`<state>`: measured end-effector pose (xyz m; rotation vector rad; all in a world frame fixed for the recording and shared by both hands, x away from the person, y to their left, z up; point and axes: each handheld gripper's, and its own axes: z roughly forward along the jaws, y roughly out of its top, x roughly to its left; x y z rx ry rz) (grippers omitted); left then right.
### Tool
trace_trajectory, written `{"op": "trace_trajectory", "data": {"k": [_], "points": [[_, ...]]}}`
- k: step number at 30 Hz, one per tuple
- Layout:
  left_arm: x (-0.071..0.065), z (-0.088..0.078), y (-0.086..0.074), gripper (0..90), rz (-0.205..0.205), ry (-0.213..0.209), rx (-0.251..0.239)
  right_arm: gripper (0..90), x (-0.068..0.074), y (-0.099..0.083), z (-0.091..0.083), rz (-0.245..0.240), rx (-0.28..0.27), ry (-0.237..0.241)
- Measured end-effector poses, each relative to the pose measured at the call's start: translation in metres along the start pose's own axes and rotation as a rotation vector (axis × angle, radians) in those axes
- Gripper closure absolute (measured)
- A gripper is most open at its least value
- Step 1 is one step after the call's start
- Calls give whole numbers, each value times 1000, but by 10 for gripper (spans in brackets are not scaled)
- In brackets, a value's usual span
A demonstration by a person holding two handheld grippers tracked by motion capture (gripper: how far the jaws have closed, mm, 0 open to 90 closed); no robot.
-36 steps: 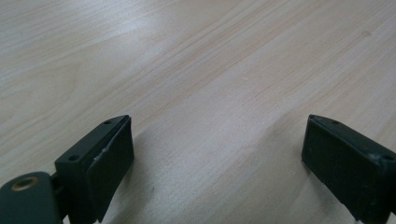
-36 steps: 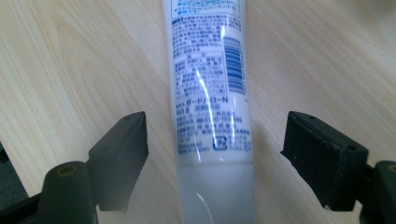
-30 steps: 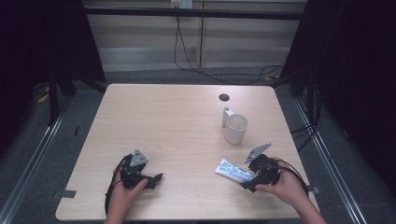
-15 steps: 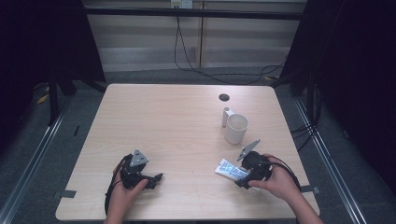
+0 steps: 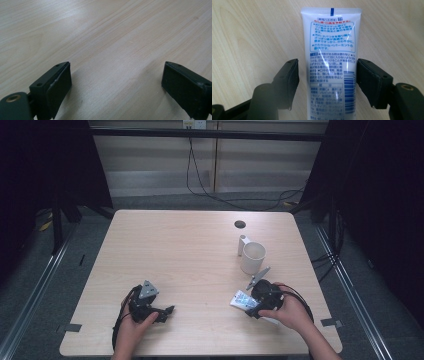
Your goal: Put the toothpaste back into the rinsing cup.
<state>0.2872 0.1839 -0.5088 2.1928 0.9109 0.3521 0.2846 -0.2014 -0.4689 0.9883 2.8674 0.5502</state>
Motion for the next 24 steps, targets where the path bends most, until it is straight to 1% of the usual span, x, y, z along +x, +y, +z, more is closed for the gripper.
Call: {"op": "trace_trajectory", "data": {"k": [3,4,5,7,9,10,11,13,14,15,20,24], "points": [[0,0,0,90,1,1,0,367,-1,2,2,7,-8,3],[0,0,0,90,1,1,0,375,0,3,3,17,-6,-3],[0,0,0,90,0,1,0,389,-1,3,4,8,-3,-11],[0,0,0,90,0,1,0,406,-1,5,6,16,3,-16],[0,0,0,90,0,1,0,413,-1,6,6,25,8,-15],[0,0,0,90,1,1,0,424,-1,6,6,41,10,-17],[0,0,0,90,0,0,0,506,0,7,5,42,8,-24],[0,0,0,90,0,0,0,600,-1,6,1,55,-8,-21],[0,0,0,90,0,1,0,637,-1,6,-2,58,-14,-18],[0,0,0,90,1,1,0,651,0,6,-4,52,-16,-18],[0,0,0,90,0,0,0,669,2,3,-7,46,-27,-16],[0,0,0,90,-1,1,-1,669,1,2,-13,45,-89,-15]]}}
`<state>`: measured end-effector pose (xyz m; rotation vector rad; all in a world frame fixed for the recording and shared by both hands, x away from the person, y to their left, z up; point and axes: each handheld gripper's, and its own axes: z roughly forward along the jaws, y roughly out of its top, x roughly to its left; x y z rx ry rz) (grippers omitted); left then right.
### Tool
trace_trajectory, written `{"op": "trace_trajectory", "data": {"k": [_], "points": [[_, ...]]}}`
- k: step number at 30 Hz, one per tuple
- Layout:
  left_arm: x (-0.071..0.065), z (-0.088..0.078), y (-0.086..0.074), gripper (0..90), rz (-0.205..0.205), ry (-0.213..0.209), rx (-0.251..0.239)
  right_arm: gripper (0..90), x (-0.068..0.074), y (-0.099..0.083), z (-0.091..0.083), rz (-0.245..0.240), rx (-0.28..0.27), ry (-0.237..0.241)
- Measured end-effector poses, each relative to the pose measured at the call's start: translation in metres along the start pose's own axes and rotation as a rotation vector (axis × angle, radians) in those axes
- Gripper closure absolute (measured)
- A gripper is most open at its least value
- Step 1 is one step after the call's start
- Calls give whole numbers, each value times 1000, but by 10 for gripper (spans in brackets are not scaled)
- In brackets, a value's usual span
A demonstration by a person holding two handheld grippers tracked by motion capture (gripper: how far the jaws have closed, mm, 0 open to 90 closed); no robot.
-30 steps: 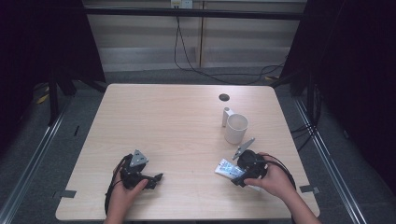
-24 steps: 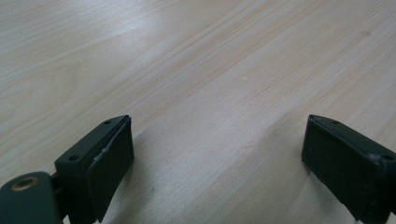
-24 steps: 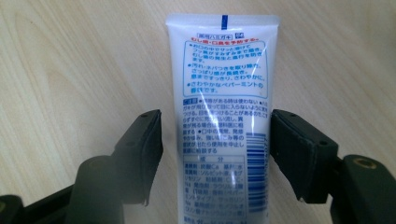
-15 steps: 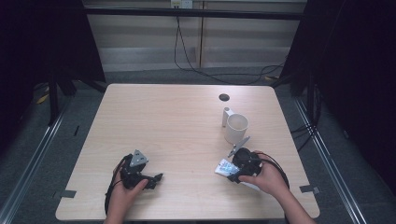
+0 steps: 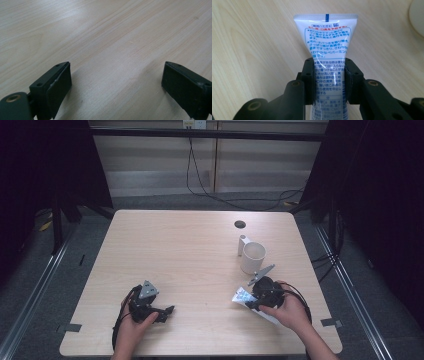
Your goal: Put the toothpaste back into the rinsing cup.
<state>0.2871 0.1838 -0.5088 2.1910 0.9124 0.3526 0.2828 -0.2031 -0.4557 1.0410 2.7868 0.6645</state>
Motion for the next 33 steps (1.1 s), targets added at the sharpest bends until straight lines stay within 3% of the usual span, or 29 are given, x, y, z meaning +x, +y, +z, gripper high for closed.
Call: {"op": "trace_trajectory", "data": {"k": [16,33], "points": [[1,0,0,91,4,-5,1,669,-8,0,-25,44,-217,5],[0,0,0,91,-1,-4,-1,670,-10,3,-39,72,-351,-3]]}}
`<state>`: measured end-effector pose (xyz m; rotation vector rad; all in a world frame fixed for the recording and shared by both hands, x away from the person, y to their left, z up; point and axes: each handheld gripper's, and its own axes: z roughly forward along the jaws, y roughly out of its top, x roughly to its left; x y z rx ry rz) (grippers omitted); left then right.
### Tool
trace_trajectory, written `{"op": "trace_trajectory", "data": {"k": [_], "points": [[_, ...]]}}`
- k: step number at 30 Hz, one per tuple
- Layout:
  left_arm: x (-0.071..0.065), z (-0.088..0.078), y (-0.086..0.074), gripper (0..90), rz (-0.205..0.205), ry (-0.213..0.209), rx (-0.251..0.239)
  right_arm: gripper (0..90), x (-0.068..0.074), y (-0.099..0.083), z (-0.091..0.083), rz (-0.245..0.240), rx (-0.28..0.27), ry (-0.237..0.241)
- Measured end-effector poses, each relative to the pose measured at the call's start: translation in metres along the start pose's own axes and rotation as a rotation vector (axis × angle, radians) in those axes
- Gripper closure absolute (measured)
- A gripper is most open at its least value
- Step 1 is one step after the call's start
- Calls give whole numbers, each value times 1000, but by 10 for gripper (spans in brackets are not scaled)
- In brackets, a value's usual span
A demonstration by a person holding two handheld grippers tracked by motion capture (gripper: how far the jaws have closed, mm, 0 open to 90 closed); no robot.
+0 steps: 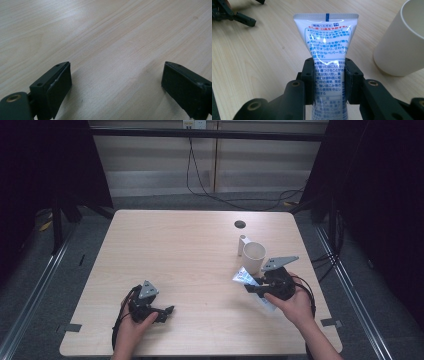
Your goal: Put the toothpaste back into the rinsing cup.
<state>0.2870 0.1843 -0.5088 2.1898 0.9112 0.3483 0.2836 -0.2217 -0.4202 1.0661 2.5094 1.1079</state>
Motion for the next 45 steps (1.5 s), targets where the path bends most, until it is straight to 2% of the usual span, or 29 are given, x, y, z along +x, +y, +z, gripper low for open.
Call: {"op": "trace_trajectory", "data": {"k": [32,37,45], "points": [[0,0,0,92,3,1,1,669,-8,22,-18,45,-229,-5],[1,0,0,92,9,1,-1,669,-10,25,-21,55,-272,-23],[1,0,0,93,9,0,-1,669,-12,31,-23,46,-299,-35]]}}
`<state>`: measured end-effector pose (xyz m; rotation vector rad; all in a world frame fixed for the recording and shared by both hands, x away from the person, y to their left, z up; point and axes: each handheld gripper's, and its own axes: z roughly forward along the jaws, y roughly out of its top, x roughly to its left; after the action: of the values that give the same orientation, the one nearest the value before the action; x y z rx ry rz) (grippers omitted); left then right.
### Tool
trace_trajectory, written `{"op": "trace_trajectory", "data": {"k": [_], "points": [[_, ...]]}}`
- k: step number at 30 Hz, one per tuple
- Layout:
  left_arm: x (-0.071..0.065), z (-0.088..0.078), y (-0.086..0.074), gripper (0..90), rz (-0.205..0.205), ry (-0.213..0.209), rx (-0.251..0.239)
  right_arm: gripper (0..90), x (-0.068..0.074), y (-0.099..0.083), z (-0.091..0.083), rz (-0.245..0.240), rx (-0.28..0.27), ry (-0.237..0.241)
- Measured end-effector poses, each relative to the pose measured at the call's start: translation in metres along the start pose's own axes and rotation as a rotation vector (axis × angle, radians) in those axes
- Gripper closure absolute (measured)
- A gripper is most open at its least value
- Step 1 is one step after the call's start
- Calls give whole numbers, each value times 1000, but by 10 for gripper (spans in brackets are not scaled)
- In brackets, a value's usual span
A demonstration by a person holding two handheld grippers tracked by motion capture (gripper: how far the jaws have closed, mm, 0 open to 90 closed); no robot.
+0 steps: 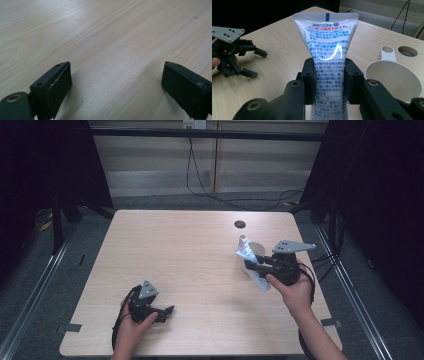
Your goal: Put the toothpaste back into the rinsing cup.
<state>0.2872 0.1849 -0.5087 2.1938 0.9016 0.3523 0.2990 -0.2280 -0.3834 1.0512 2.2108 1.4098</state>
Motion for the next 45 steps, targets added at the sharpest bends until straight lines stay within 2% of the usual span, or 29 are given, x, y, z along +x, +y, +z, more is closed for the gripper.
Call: {"op": "trace_trajectory", "data": {"k": [9,23,45], "points": [[0,0,0,93,-2,-1,0,668,-5,5,-1,17,-54,-4],[0,0,0,93,2,2,3,668,-12,14,4,27,-62,-20],[0,0,0,93,2,2,3,666,-18,38,15,31,-101,-42]]}}
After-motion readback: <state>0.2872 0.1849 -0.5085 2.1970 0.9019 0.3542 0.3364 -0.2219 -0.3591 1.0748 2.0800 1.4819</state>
